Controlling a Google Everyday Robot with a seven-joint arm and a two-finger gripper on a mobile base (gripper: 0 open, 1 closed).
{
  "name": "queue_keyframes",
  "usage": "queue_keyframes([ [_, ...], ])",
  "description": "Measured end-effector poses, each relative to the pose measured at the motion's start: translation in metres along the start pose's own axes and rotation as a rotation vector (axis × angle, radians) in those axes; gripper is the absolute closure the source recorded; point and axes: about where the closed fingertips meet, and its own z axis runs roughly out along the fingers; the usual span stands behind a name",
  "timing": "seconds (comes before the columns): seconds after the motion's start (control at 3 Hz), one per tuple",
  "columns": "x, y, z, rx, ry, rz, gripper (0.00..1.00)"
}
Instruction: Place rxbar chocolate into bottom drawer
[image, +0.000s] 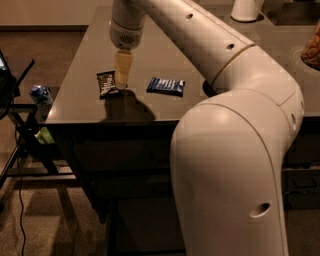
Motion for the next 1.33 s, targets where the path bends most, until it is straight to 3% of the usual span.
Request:
queue_keyframes([
  [0.67,0.001,0.001,0.029,-0.067,-0.032,0.035,0.0],
  [1.33,-0.009,0.0,0.042,-0.082,-0.043,0.024,0.0],
])
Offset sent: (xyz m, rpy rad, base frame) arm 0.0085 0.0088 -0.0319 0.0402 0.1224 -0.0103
